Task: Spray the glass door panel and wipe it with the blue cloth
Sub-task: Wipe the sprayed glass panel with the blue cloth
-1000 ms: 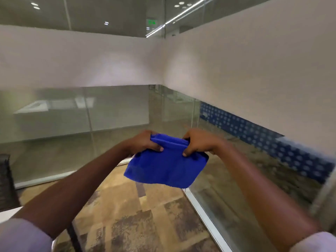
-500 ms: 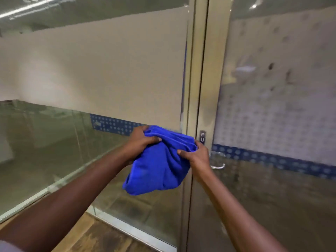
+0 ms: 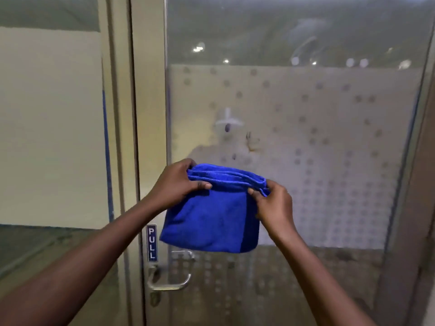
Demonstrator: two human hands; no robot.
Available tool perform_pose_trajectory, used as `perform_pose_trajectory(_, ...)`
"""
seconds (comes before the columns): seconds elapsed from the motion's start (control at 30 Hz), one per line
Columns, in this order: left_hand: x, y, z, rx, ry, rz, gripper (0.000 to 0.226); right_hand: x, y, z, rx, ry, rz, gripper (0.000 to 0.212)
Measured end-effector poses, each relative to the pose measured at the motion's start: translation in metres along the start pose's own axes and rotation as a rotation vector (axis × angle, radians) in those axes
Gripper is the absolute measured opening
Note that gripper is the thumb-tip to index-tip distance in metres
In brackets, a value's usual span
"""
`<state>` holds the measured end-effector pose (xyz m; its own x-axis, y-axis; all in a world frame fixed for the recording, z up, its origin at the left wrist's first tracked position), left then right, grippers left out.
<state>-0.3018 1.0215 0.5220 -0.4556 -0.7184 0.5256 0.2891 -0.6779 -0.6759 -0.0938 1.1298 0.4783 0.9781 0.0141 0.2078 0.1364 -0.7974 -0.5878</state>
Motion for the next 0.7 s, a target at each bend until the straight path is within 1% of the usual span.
perform_pose_trajectory(0.07,-0.013,-0.032,0.009,-0.033,-0.008,0.095,0.037,0.005,-0.027,-0.002,-0.026,-0.072,0.092,0.007)
perform_pose_trajectory(0.13,-0.021,-0.061,0.017,-0.058,0.006,0.198,0.038,0.008,-0.053,-0.009,0.031,-0.057,0.158,0.006)
perform_pose_trajectory(0.2,-0.024,-0.090,0.023,-0.075,-0.019,0.271,0.039,0.009,-0.078,-0.021,0.094,0.006,0.193,0.005)
perform_pose_trajectory(0.27,-0.023,-0.118,0.025,-0.108,-0.061,0.312,0.042,0.008,-0.104,-0.031,0.132,0.076,0.227,0.009)
perform_pose_trajectory(0.37,-0.020,-0.150,0.025,-0.207,-0.161,0.372,0.050,0.003,-0.136,-0.043,0.194,0.187,0.351,0.016)
perform_pose_trajectory(0.4,-0.020,-0.157,0.024,-0.261,-0.215,0.392,0.053,-0.001,-0.143,-0.047,0.219,0.186,0.397,0.020)
perform_pose_trajectory(0.47,-0.023,-0.167,0.020,-0.378,-0.332,0.431,0.057,-0.013,-0.152,-0.052,0.260,0.167,0.458,0.039)
perform_pose_trajectory(0.53,-0.025,-0.174,0.016,-0.455,-0.445,0.468,0.058,-0.029,-0.153,-0.057,0.308,0.167,0.495,0.056)
perform_pose_trajectory(0.57,-0.025,-0.177,0.014,-0.480,-0.484,0.480,0.058,-0.036,-0.152,-0.058,0.361,0.152,0.528,0.060)
perform_pose_trajectory(0.63,-0.026,-0.181,0.011,-0.530,-0.522,0.487,0.057,-0.046,-0.151,-0.062,0.516,0.106,0.659,0.061)
perform_pose_trajectory(0.67,-0.025,-0.183,0.009,-0.563,-0.532,0.496,0.058,-0.049,-0.152,-0.063,0.582,0.113,0.727,0.057)
perform_pose_trajectory(0.7,-0.024,-0.185,0.007,-0.597,-0.536,0.513,0.062,-0.051,-0.154,-0.063,0.656,0.162,0.776,0.049)
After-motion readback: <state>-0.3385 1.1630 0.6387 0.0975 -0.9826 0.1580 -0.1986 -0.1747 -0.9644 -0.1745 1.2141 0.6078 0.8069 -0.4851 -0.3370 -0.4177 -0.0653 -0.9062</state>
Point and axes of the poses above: each hand's wrist, its own y-axis away from the middle knuckle, its own x-axis out of the back of the hand, z = x × y, the point moved 1 cm from there along -y, towards the middle knuckle
